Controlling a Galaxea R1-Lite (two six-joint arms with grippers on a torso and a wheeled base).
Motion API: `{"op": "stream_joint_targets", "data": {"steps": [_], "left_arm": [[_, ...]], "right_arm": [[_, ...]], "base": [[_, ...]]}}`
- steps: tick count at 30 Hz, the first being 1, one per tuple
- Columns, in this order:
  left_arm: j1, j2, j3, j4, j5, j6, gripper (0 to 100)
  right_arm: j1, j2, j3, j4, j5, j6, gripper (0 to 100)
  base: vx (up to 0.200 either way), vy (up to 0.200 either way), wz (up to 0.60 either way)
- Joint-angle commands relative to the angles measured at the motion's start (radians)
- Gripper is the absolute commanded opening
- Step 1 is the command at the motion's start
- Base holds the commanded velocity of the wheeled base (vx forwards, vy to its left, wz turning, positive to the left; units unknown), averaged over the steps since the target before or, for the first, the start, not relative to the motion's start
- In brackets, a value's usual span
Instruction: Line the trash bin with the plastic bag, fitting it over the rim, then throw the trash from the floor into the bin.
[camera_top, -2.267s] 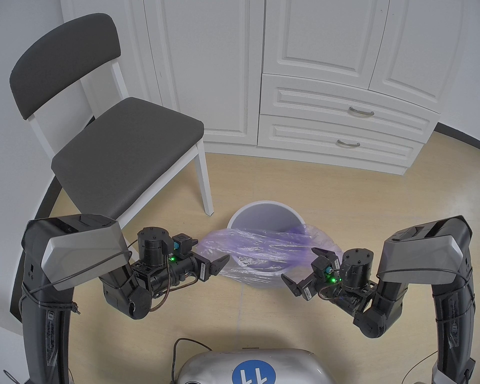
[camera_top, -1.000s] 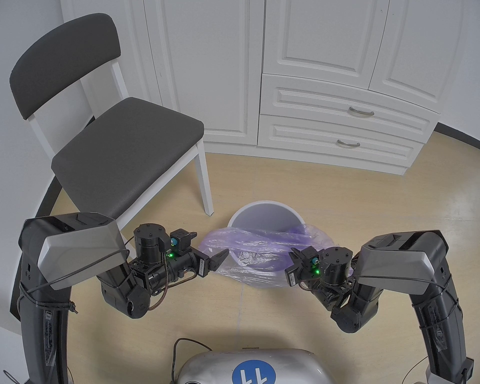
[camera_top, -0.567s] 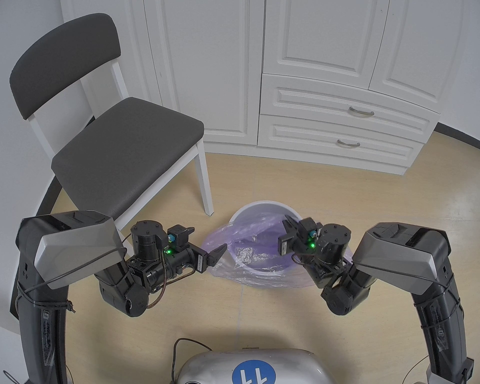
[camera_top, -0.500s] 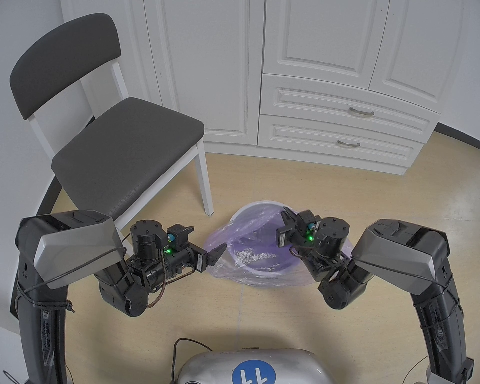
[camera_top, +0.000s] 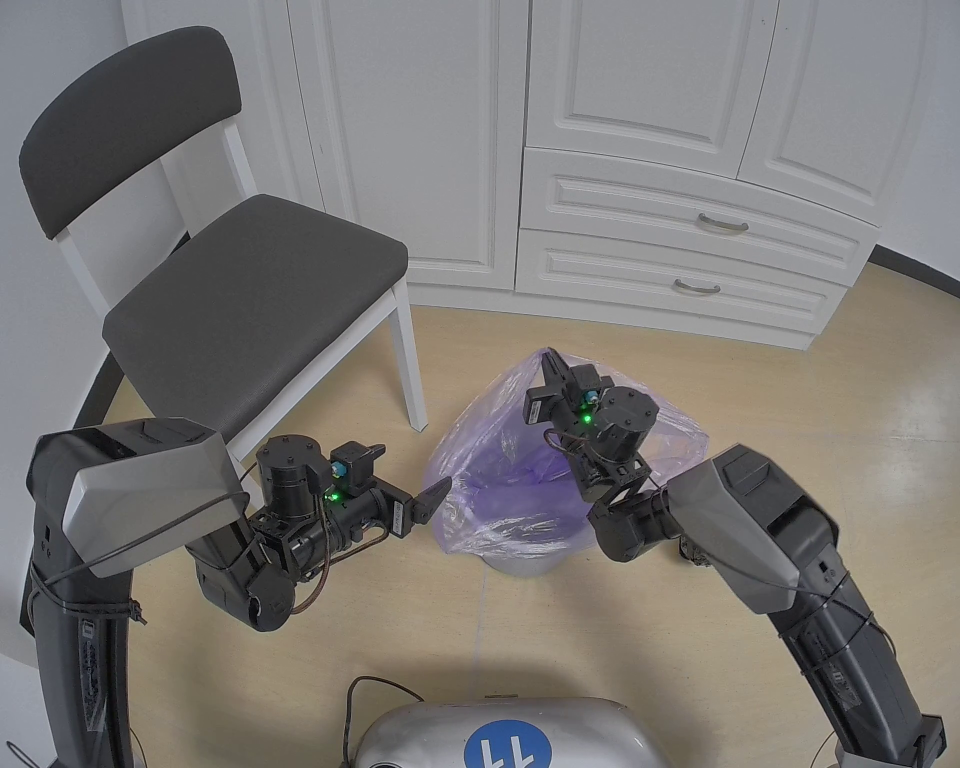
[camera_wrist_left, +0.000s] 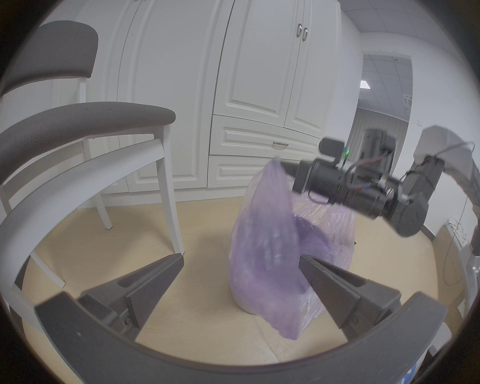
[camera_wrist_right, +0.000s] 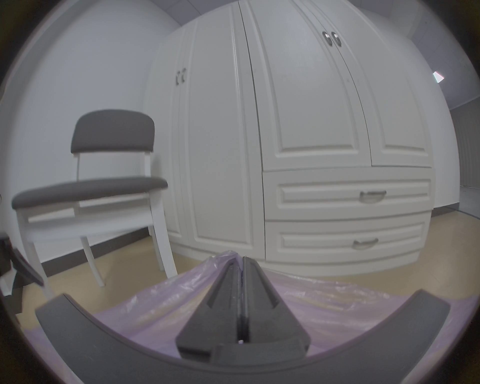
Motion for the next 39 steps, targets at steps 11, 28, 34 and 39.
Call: {"op": "stream_joint_targets", "data": {"steps": [11, 28, 34, 39], "left_arm": [[-0.006, -0.001, 0.008, -0.026, 0.001, 0.001, 100], [-0.011, 0.003, 0.019, -0.07, 0.023, 0.026, 100], [-0.018, -0.004, 0.033, -0.073, 0.023, 0.027, 100], [-0.021, -0.004, 0.044, -0.107, 0.023, 0.033, 100]], "right_arm": [[0.023, 0.128, -0.15, 0.044, -0.068, 0.044, 0], [0.043, 0.044, -0.15, -0.02, 0.007, -0.076, 100], [0.042, 0.042, -0.15, -0.092, 0.092, -0.082, 100], [0.031, -0.134, 0.204, -0.103, 0.144, -0.088, 100]], "base": [[0.0, 0.0, 0.0], [0.0, 0.0, 0.0], [0.0, 0.0, 0.0], [0.0, 0.0, 0.0]]}}
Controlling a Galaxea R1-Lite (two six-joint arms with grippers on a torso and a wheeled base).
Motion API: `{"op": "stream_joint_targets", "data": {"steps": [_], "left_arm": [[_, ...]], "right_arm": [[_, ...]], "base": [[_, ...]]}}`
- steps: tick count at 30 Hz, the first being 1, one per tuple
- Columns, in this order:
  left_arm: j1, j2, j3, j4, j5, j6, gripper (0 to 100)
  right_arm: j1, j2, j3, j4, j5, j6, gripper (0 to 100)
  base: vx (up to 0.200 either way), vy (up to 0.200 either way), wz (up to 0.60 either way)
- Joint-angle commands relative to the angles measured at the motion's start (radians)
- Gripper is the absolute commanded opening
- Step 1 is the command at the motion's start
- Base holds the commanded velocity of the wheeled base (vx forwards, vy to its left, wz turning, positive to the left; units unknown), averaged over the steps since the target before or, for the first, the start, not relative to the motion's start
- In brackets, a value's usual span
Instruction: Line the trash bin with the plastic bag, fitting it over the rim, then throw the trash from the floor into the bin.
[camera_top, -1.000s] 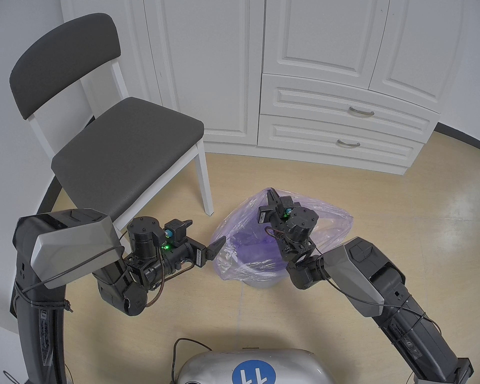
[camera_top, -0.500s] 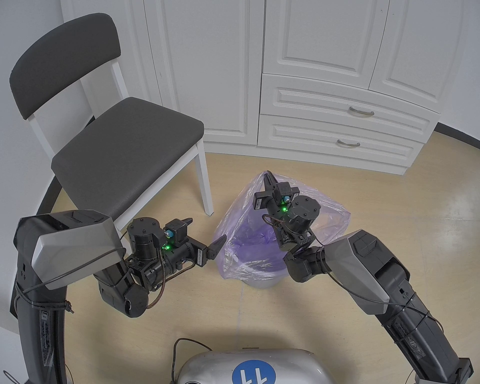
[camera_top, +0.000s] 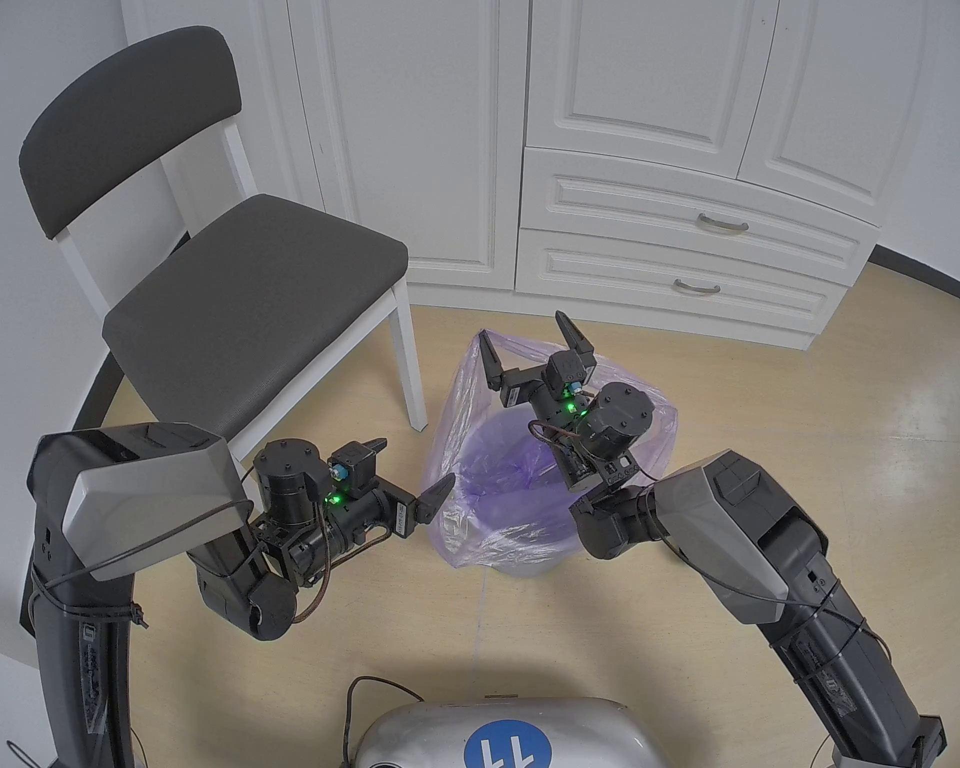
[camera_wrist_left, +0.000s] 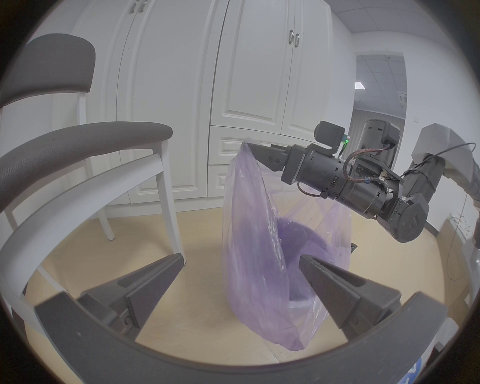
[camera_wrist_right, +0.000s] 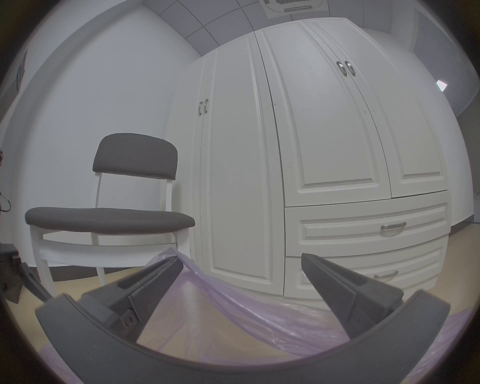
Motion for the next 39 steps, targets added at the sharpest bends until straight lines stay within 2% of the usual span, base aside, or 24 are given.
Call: {"op": "stream_joint_targets", "data": {"steps": [1, 2, 3, 5, 11, 13, 16, 20, 23, 24, 28, 30, 36, 38, 39], "left_arm": [[-0.008, 0.001, 0.01, -0.023, 0.0, 0.009, 100], [-0.008, 0.004, 0.01, -0.024, 0.0, 0.01, 100], [-0.011, 0.005, 0.013, -0.024, 0.0, 0.015, 100], [-0.014, 0.005, 0.021, -0.024, 0.0, 0.016, 100], [-0.028, 0.01, 0.025, -0.031, 0.002, 0.016, 100], [-0.028, 0.013, 0.03, -0.031, 0.002, 0.019, 100], [-0.029, 0.011, 0.03, -0.031, 0.002, 0.026, 100], [-0.045, 0.002, 0.042, -0.031, 0.032, 0.024, 100], [-0.055, 0.002, 0.044, -0.031, 0.034, 0.019, 100], [-0.065, 0.002, 0.044, -0.031, 0.034, 0.016, 100], [-0.084, 0.004, 0.045, -0.031, 0.035, 0.015, 100], [-0.094, 0.007, 0.047, -0.023, 0.054, 0.015, 100], [-0.16, 0.063, -0.001, 0.006, 0.204, 0.015, 100], [-0.161, 0.073, -0.013, 0.011, 0.219, 0.015, 100], [-0.158, 0.099, -0.06, 0.034, 0.259, 0.013, 100]], "right_arm": [[-0.015, -0.211, 0.422, -0.001, 0.086, -0.003, 100], [-0.018, -0.234, 0.477, 0.0, 0.112, -0.003, 100], [-0.035, -0.272, 0.578, 0.005, 0.178, -0.005, 100], [-0.045, -0.295, 0.646, -0.004, 0.215, -0.009, 100], [-0.064, -0.324, 0.705, -0.046, 0.206, -0.017, 100], [-0.052, -0.41, 0.848, -0.03, 0.171, -0.017, 100], [-0.049, -0.516, 1.009, 0.007, 0.166, -0.014, 100], [-0.066, -0.637, 1.167, 0.025, 0.163, 0.023, 100], [-0.083, -0.689, 1.222, 0.033, 0.162, 0.049, 100], [-0.107, -0.731, 1.261, 0.083, 0.159, 0.052, 100], [-0.152, -0.817, 1.235, 0.309, 0.151, 0.055, 100], [-0.181, -0.823, 1.213, 0.375, 0.151, 0.06, 100], [-0.241, -0.7, 1.139, 0.384, 0.149, 0.055, 100], [-0.244, -0.683, 1.127, 0.384, 0.149, 0.055, 100], [-0.245, -0.632, 1.087, 0.384, 0.148, 0.057, 100]], "base": [[0.0, 0.0, 0.0], [0.0, 0.0, 0.0], [0.0, 0.0, 0.0], [0.0, 0.0, 0.0], [0.0, 0.0, 0.0], [0.0, 0.0, 0.0], [0.0, 0.0, 0.0], [0.0, 0.0, 0.0], [0.0, 0.0, 0.0], [0.0, 0.0, 0.0], [0.0, 0.0, 0.0], [0.0, 0.0, 0.0], [0.0, 0.0, 0.0], [0.0, 0.0, 0.0], [0.0, 0.0, 0.0]]}}
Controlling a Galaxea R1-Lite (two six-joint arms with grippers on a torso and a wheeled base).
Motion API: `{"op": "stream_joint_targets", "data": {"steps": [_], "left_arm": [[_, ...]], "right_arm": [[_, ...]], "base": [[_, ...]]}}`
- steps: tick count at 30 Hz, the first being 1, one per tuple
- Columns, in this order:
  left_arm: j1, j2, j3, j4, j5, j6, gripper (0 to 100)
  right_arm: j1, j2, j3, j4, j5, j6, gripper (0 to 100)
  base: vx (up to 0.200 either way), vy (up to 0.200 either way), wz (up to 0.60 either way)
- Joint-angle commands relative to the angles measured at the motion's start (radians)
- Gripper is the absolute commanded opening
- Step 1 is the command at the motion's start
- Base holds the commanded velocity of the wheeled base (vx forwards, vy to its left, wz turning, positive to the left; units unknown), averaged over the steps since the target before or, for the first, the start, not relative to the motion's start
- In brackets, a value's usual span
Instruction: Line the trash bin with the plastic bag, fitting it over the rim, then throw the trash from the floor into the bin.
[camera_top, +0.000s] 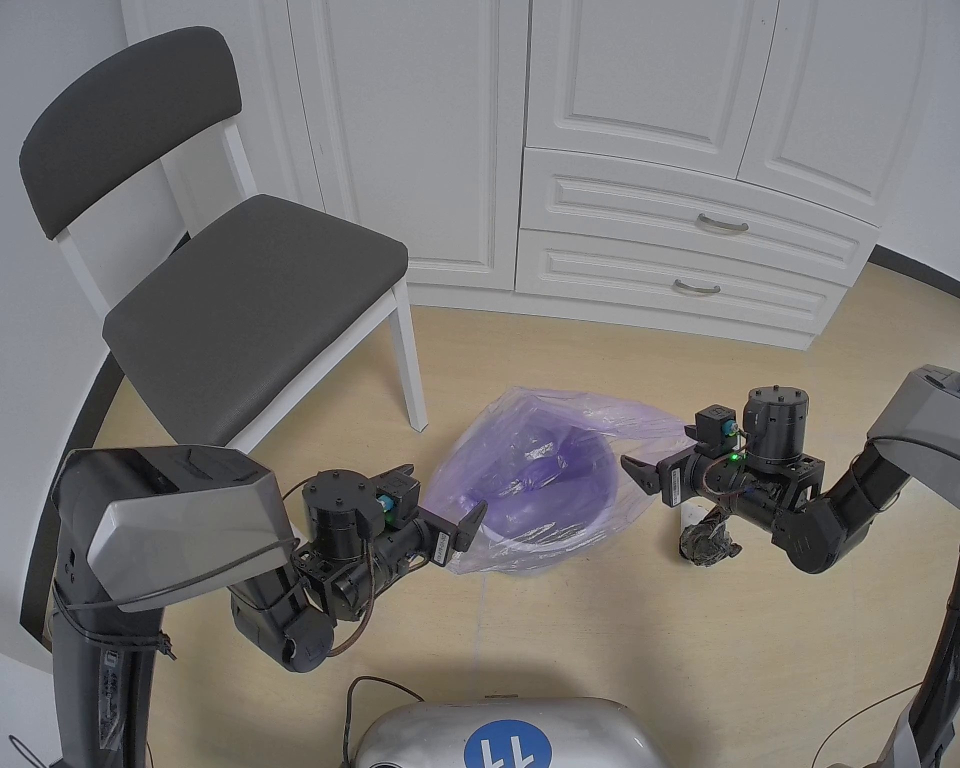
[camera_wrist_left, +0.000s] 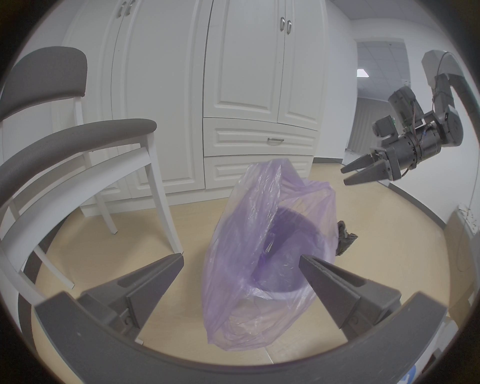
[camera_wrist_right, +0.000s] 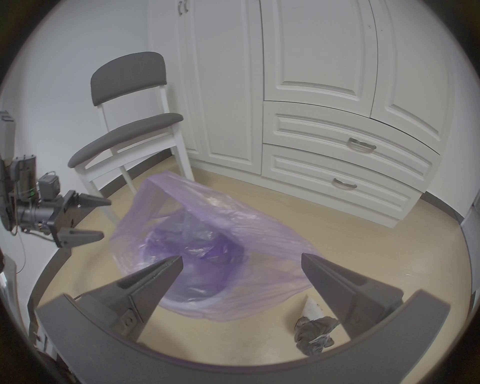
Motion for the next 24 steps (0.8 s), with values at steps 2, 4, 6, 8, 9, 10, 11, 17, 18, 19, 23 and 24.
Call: {"op": "stream_joint_targets", "data": {"steps": [2, 4, 6, 8, 9, 10, 11, 17, 18, 19, 23, 24], "left_arm": [[-0.018, 0.089, -0.122, 0.066, 0.088, -0.018, 100], [-0.009, 0.105, -0.163, 0.098, 0.102, -0.057, 100], [0.003, 0.118, -0.215, 0.134, 0.119, -0.094, 100], [0.02, 0.128, -0.258, 0.155, 0.133, -0.112, 100], [0.028, 0.131, -0.272, 0.161, 0.137, -0.117, 100], [0.033, 0.135, -0.283, 0.164, 0.139, -0.118, 100], [0.039, 0.14, -0.295, 0.166, 0.139, -0.121, 100], [0.048, 0.152, -0.333, 0.166, 0.142, -0.144, 100], [0.048, 0.152, -0.336, 0.166, 0.142, -0.147, 100], [0.048, 0.154, -0.344, 0.166, 0.142, -0.15, 100], [0.054, 0.181, -0.393, 0.166, 0.159, -0.15, 100], [0.056, 0.197, -0.421, 0.166, 0.185, -0.15, 100]], "right_arm": [[-0.03, 0.128, -0.104, 0.002, -0.011, 0.002, 100], [-0.03, 0.152, -0.119, 0.004, -0.025, 0.0, 100], [-0.03, 0.168, -0.125, 0.004, -0.031, -0.001, 100], [-0.03, 0.168, -0.119, 0.008, -0.031, -0.001, 100], [-0.028, 0.166, -0.115, 0.01, -0.031, -0.003, 100], [-0.028, 0.168, -0.113, 0.01, -0.031, -0.003, 100], [-0.025, 0.172, -0.113, 0.011, -0.031, -0.003, 100], [-0.018, 0.255, -0.185, 0.01, -0.06, 0.0, 100], [-0.018, 0.261, -0.193, 0.01, -0.071, 0.0, 100], [-0.019, 0.269, -0.208, 0.01, -0.083, 0.0, 100], [-0.021, 0.32, -0.273, -0.001, -0.099, 0.008, 100], [-0.022, 0.337, -0.291, -0.001, -0.1, 0.016, 100]], "base": [[0.0, 0.0, 0.0], [0.0, 0.0, 0.0], [0.0, 0.0, 0.0], [0.0, 0.0, 0.0], [0.0, 0.0, 0.0], [0.0, 0.0, 0.0], [0.0, 0.0, 0.0], [0.0, 0.0, 0.0], [0.0, 0.0, 0.0], [0.0, 0.0, 0.0], [0.0, 0.0, 0.0], [0.0, 0.0, 0.0]]}}
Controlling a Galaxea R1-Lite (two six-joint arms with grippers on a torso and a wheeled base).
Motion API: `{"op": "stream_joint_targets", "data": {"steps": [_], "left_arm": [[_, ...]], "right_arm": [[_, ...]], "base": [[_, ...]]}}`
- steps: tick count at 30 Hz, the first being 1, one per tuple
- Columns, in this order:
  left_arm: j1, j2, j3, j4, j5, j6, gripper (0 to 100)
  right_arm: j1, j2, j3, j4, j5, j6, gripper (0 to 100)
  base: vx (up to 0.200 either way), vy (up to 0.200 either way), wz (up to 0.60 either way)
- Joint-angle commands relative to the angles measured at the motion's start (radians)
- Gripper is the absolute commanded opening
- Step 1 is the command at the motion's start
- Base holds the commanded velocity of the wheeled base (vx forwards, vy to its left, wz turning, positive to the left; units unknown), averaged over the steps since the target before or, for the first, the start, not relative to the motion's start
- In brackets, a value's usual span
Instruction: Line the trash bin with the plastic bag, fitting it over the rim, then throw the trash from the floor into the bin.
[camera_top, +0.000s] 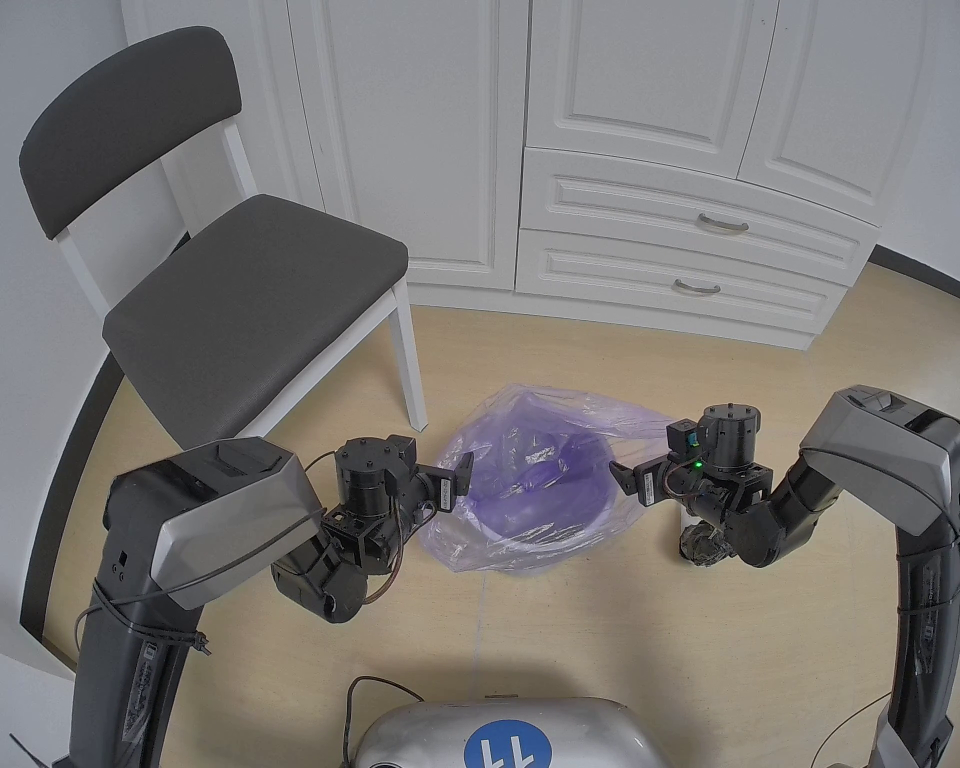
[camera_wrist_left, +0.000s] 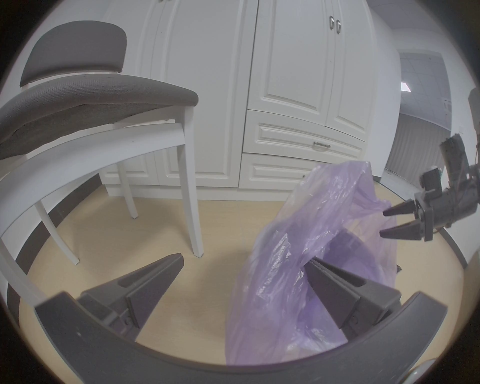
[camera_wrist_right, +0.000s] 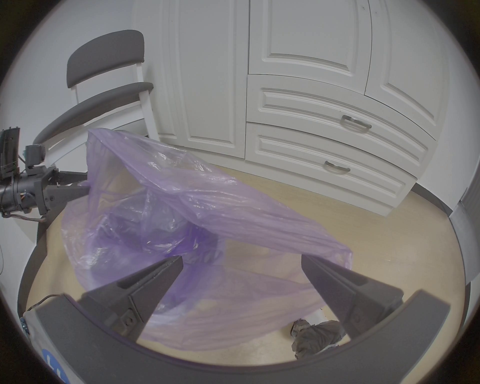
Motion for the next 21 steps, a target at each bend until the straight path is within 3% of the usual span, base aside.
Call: {"op": "stream_joint_targets", "data": {"steps": [1, 9, 21], "left_arm": [[0.007, 0.054, -0.08, -0.001, 0.046, -0.003, 100], [0.033, 0.073, -0.169, -0.001, 0.092, -0.003, 100], [0.07, 0.085, -0.252, 0.014, 0.147, 0.005, 100]], "right_arm": [[-0.002, 0.092, -0.074, -0.008, -0.011, 0.018, 100], [0.016, 0.198, -0.289, -0.078, -0.085, 0.15, 100], [0.028, 0.376, -0.586, -0.167, -0.141, 0.23, 100]], "base": [[0.0, 0.0, 0.0], [0.0, 0.0, 0.0], [0.0, 0.0, 0.0]]}}
